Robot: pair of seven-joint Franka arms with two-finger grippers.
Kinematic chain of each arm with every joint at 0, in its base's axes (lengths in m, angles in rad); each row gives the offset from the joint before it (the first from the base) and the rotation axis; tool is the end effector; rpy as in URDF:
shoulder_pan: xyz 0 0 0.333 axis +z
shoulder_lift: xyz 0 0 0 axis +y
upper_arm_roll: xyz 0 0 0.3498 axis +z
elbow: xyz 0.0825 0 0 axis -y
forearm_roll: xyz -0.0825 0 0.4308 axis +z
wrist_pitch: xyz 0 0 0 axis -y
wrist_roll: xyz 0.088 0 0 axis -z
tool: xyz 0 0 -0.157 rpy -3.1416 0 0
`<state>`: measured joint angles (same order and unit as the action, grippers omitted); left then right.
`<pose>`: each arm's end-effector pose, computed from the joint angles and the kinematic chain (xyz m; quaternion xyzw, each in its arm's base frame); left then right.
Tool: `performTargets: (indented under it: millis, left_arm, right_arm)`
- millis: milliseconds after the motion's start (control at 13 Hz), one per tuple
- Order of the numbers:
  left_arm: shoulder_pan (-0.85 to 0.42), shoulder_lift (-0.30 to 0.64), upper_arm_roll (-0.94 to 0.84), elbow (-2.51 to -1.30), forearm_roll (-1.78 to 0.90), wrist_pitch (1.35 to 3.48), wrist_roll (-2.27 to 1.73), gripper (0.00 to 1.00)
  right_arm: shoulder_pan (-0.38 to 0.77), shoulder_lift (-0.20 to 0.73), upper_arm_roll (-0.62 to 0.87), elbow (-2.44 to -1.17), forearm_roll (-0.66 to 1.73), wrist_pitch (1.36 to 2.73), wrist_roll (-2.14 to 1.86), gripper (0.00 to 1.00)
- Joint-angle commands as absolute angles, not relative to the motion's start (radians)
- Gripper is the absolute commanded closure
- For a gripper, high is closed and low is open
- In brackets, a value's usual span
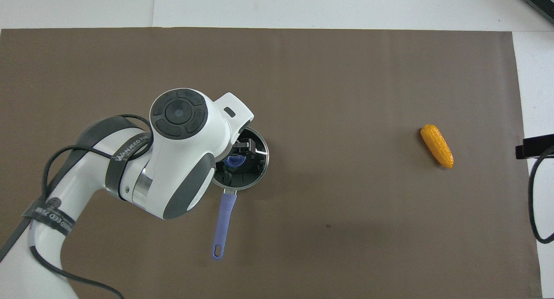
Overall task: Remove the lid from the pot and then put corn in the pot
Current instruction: 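Reach the left gripper over the pot to the blue lid knob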
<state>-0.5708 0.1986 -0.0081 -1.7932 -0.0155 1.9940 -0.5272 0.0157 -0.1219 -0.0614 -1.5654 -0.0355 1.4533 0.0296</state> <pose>0.5560 -0.3651 0.4021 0.9997 -0.0226 -0.0032 0.0073 0.5449 -0.0331 0.6706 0.9991 -0.0396 0.0047 0.0139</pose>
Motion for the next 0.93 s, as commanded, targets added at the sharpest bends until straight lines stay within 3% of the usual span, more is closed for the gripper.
performTargets:
  millis: [0, 463, 849]
  left_arm:
    - [-0.609, 0.218, 0.011, -1.801, -0.017, 2.04, -0.586, 0.0]
    - [-0.612, 0.189, 0.009, -1.902, -0.018, 2.112, -0.586, 0.0]
    - [-0.604, 0.187, 0.011, -1.902, -0.018, 2.112, -0.577, 0.0]
  right_arm:
    - [0.008, -0.127, -0.055, -1.566, -0.043, 1.448, 0.008, 0.0]
    - [0.008, -0.127, -0.055, -1.566, -0.043, 1.447, 0.008, 0.0]
    - [0.008, -0.127, -0.055, -1.566, -0.043, 1.448, 0.008, 0.0]
